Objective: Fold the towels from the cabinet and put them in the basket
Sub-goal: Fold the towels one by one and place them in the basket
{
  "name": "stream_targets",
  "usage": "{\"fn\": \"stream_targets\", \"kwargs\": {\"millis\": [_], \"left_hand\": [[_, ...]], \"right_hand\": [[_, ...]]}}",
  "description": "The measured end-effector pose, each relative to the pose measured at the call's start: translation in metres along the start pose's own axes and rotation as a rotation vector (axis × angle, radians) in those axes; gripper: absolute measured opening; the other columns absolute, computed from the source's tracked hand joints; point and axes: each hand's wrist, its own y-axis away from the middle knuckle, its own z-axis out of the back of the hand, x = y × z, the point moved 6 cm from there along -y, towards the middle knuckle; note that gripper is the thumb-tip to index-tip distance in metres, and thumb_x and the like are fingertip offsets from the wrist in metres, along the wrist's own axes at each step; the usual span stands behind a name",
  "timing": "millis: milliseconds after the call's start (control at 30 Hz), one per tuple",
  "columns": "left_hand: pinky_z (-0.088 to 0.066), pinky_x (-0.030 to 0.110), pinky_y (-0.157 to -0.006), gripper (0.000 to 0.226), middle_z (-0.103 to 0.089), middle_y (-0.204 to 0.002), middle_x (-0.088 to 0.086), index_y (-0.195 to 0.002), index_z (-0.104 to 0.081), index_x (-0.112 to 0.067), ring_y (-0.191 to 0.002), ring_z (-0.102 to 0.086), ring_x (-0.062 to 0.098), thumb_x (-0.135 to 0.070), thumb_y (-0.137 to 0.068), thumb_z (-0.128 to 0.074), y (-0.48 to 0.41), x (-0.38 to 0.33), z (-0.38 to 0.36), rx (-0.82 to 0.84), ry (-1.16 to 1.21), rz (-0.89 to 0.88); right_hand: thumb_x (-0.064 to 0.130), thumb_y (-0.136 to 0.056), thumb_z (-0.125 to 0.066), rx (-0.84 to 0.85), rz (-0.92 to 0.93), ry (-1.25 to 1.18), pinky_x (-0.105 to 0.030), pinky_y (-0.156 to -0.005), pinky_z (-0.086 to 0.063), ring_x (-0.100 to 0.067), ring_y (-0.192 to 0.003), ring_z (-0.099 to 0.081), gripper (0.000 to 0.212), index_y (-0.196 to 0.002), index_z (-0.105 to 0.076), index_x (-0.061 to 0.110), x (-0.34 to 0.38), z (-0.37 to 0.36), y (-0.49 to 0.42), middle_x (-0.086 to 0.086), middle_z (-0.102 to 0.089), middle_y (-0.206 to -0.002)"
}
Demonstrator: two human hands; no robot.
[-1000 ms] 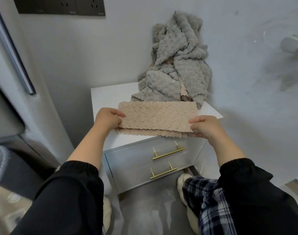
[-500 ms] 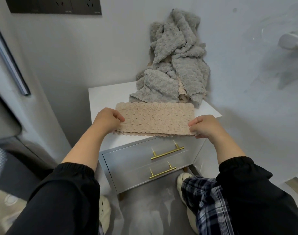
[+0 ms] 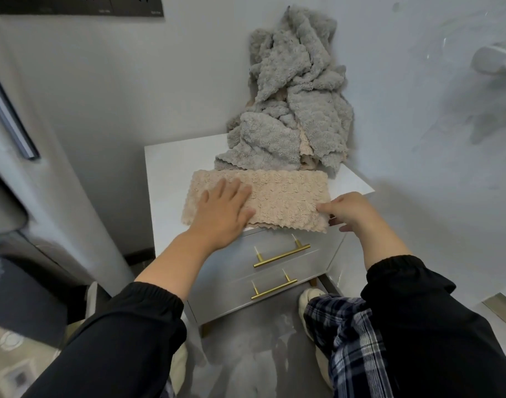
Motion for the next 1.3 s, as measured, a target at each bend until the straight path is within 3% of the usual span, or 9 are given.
{"fn": "stream_targets", "kwargs": {"millis": [100, 267, 400, 600, 800, 933, 1067, 1167, 1300], "left_hand": [[0.0, 0.051, -0.117, 0.058, 0.004, -0.161, -0.002, -0.152, -0.006, -0.03, -0.147, 0.008, 0.022, -0.052, -0.099, -0.015, 0.001, -0.003, -0.009, 0.049, -0.106, 0.007], [0.002, 0.054, -0.116, 0.059, 0.002, -0.161, -0.003, -0.152, -0.008, -0.032, -0.148, 0.007, 0.023, -0.055, -0.098, -0.014, -0.004, 0.009, -0.006, 0.025, -0.122, 0.068], [0.002, 0.055, -0.116, 0.06, 0.002, -0.161, -0.004, -0.152, -0.009, -0.034, -0.148, 0.007, 0.023, -0.058, -0.097, -0.014, -0.007, 0.013, -0.004, 0.016, -0.13, 0.11], [0.002, 0.056, -0.115, 0.061, 0.003, -0.161, -0.006, -0.151, -0.009, -0.037, -0.147, 0.009, 0.022, -0.061, -0.095, -0.017, -0.009, 0.014, -0.004, 0.016, -0.121, 0.126], [0.001, 0.058, -0.115, 0.062, 0.005, -0.161, -0.007, -0.151, -0.007, -0.039, -0.147, 0.01, 0.022, -0.062, -0.094, -0.019, -0.008, 0.014, -0.005, 0.03, -0.106, 0.122], [0.001, 0.06, -0.115, 0.062, 0.005, -0.161, -0.006, -0.151, -0.005, -0.04, -0.147, 0.01, 0.022, -0.062, -0.094, -0.019, -0.009, 0.013, -0.005, 0.04, -0.107, 0.111], [0.0, 0.059, -0.114, 0.062, 0.003, -0.161, -0.005, -0.151, -0.006, -0.041, -0.147, 0.006, 0.023, -0.062, -0.094, -0.019, -0.009, 0.012, -0.006, 0.042, -0.113, 0.108], [-0.023, 0.051, -0.11, 0.059, -0.026, -0.154, 0.002, -0.145, -0.029, -0.034, -0.14, -0.021, 0.026, -0.061, -0.092, -0.03, -0.008, 0.008, 0.004, -0.01, -0.129, 0.074], [-0.046, 0.034, -0.077, 0.041, -0.06, -0.099, 0.0, -0.098, -0.062, -0.025, -0.097, -0.054, 0.022, -0.059, -0.091, -0.04, -0.008, -0.011, 0.031, -0.104, -0.038, -0.034]], "right_hand": [[0.015, -0.084, -0.071, -0.016, 0.016, -0.14, -0.036, -0.066, -0.053, -0.024, -0.066, -0.058, 0.031, -0.065, -0.048, 0.009, 0.002, -0.003, 0.001, -0.015, -0.059, -0.085], [0.011, -0.084, -0.071, -0.162, 0.101, -0.396, -0.035, -0.059, -0.059, -0.025, -0.074, -0.059, 0.025, -0.066, -0.054, 0.011, 0.009, 0.0, -0.002, -0.008, -0.058, -0.072], [0.02, -0.083, -0.072, -0.346, 0.23, -0.203, -0.028, -0.068, -0.044, -0.012, -0.062, -0.053, 0.03, -0.059, -0.055, 0.016, 0.017, 0.004, -0.004, 0.004, -0.056, -0.062], [0.027, -0.087, -0.067, -0.422, 0.239, 0.02, -0.027, -0.065, -0.037, -0.021, -0.072, -0.055, 0.033, -0.06, -0.054, 0.012, 0.015, 0.006, -0.012, -0.001, -0.058, -0.066], [0.041, -0.086, -0.064, -0.258, 0.126, 0.312, -0.028, -0.06, -0.046, -0.025, -0.062, -0.059, 0.042, -0.064, -0.059, 0.006, 0.005, 0.005, -0.018, -0.006, -0.061, -0.06], [0.052, -0.088, -0.057, -0.041, 0.032, 0.279, -0.035, -0.073, -0.055, -0.023, -0.072, -0.069, 0.052, -0.081, -0.064, 0.001, -0.004, -0.002, -0.013, -0.009, -0.07, -0.076], [0.048, -0.086, -0.064, 0.149, -0.046, 0.05, -0.034, -0.074, -0.052, -0.021, -0.078, -0.069, 0.043, -0.091, -0.058, 0.005, -0.006, -0.014, -0.003, -0.006, -0.067, -0.087], [0.022, -0.086, -0.07, 0.088, -0.027, -0.257, -0.032, -0.066, -0.051, -0.021, -0.068, -0.065, 0.021, -0.088, -0.056, 0.007, -0.001, -0.011, -0.005, -0.012, -0.064, -0.094], [0.006, -0.091, -0.057, 0.025, 0.082, -0.724, -0.033, -0.074, -0.055, -0.024, -0.082, -0.064, 0.008, -0.083, -0.058, 0.007, 0.014, -0.008, -0.005, -0.013, -0.065, -0.093]]}}
